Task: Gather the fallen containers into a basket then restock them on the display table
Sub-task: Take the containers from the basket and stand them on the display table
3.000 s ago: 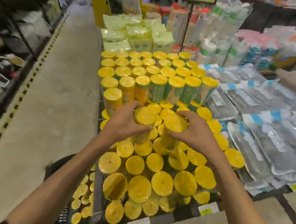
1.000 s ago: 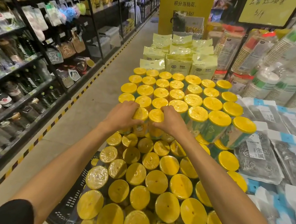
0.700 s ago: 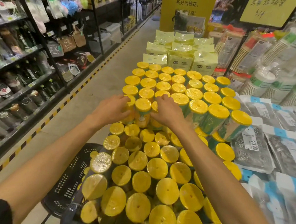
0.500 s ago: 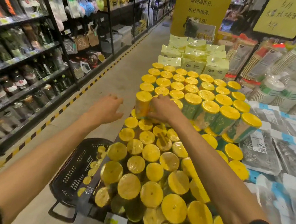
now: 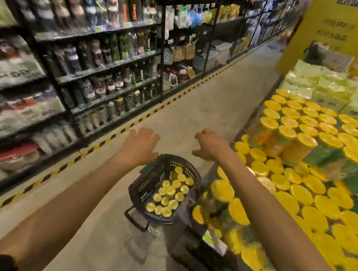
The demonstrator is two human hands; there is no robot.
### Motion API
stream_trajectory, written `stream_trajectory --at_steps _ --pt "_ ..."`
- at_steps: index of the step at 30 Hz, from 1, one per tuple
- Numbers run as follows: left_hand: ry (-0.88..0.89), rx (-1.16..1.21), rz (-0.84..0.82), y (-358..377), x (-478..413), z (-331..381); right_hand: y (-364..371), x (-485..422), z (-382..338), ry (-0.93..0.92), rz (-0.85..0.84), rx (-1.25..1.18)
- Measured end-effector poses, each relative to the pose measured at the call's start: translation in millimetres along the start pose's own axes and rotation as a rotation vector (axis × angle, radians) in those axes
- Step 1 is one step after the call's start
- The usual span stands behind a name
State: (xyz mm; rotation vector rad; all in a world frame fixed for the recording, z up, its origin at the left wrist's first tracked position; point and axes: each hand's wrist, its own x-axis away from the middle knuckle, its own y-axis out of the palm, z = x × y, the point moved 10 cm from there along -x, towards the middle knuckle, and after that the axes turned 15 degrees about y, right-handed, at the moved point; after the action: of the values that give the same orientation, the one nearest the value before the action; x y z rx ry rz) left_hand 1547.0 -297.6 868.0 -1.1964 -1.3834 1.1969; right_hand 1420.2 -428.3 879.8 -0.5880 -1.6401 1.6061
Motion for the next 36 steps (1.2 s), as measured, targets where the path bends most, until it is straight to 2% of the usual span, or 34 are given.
stream_trajectory --at_steps 9,15,28,36 --pt "-0.134 0.063 -0.193 55.0 76.1 -74.2 56.4 6.0 -124.1 -0.094 -0.095 -0.018" --pt "-0.118 0.059 -0.102 75.8 64.4 -114.4 78.4 -31.7 -157.6 -0.076 -0.118 -0.056" --pt "0.162 0.08 -0.174 118.0 -115.7 -198.8 120.8 -189.2 -135.9 0.189 -0.233 -0.27" --pt "0.358 0.162 -0.168 142.9 -212.5 -198.4 152.9 -224.2 -92.8 0.424 -0.29 -0.398"
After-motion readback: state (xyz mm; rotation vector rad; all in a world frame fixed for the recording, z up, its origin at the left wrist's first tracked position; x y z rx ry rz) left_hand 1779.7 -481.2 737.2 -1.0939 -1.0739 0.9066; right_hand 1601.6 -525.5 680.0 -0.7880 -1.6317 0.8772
